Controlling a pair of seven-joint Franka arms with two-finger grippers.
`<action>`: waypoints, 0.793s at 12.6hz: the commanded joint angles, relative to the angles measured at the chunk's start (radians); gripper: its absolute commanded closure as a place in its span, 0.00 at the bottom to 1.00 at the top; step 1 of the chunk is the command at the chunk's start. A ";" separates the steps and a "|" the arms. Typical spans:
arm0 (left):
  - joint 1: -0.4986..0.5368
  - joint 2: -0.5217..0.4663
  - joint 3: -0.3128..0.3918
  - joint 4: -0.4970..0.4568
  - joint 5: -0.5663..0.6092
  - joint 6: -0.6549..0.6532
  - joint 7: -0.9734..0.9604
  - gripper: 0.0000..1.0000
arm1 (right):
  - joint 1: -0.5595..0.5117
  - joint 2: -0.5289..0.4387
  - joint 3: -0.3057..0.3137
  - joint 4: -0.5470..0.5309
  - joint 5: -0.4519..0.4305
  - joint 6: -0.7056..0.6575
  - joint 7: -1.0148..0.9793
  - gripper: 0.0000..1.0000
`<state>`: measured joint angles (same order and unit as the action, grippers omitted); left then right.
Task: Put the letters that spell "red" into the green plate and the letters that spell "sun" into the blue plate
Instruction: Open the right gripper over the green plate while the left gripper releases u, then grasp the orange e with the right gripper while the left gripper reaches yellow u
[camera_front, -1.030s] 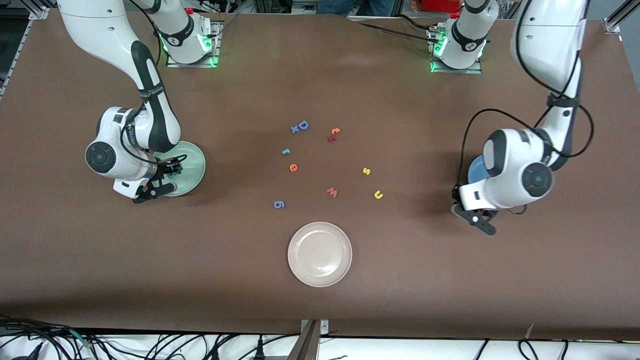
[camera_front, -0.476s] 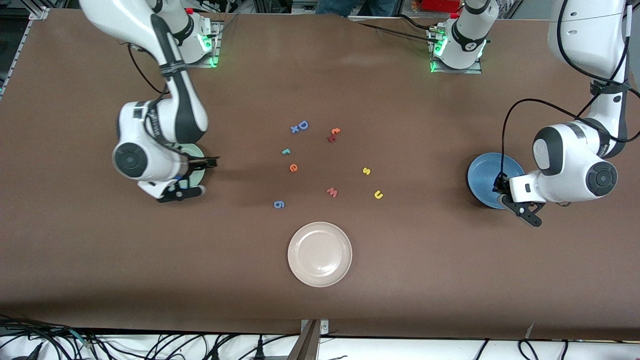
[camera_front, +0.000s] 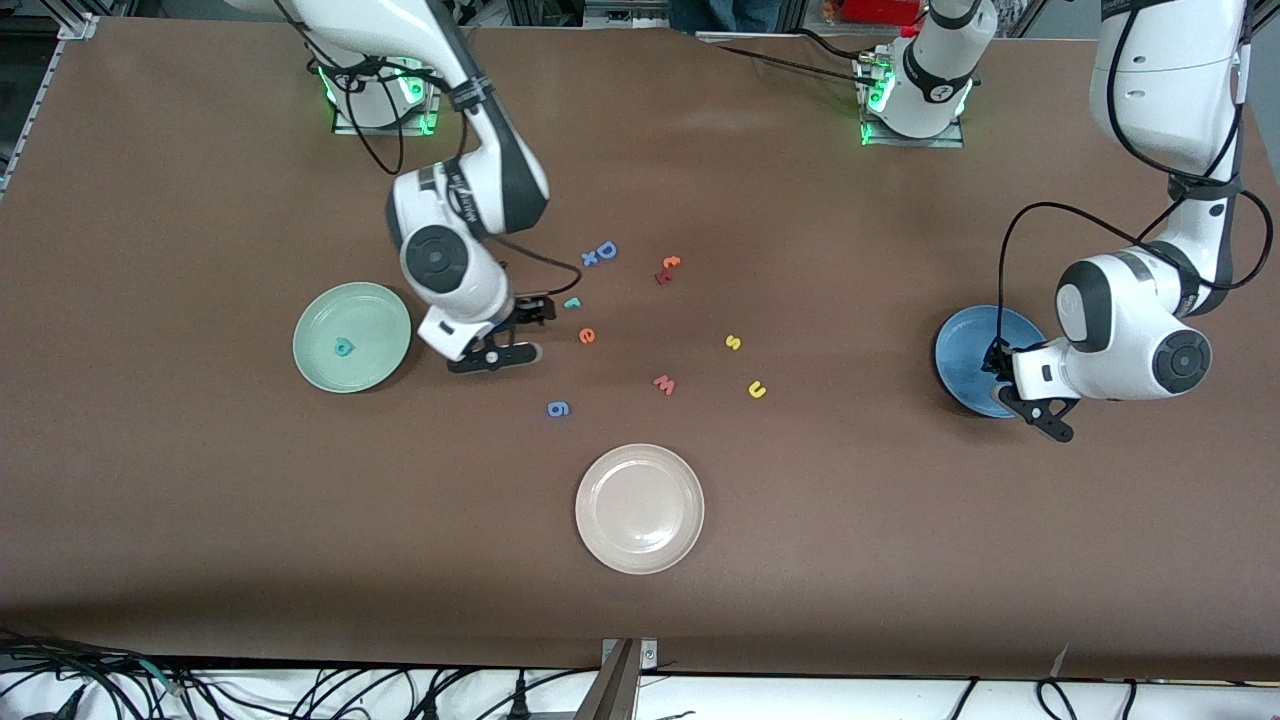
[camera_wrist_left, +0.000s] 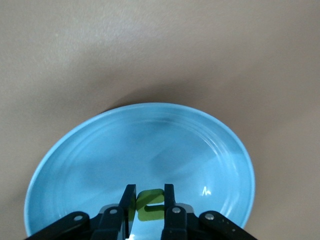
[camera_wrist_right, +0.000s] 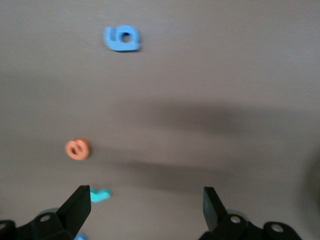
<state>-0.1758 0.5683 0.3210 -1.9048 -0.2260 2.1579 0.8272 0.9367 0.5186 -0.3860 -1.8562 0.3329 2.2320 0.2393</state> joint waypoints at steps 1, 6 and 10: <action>-0.005 -0.004 0.001 -0.025 0.004 0.036 -0.023 0.07 | 0.071 0.052 -0.007 0.002 0.020 0.116 0.128 0.10; -0.025 -0.079 -0.011 -0.008 0.004 0.020 -0.025 0.00 | 0.155 0.150 -0.001 0.002 0.020 0.299 0.242 0.41; -0.160 -0.097 -0.026 0.039 0.007 0.023 -0.192 0.00 | 0.155 0.170 0.013 0.006 0.021 0.319 0.255 0.53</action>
<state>-0.2684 0.4807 0.2919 -1.8741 -0.2260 2.1845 0.7121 1.0860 0.6742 -0.3722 -1.8584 0.3356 2.5327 0.4814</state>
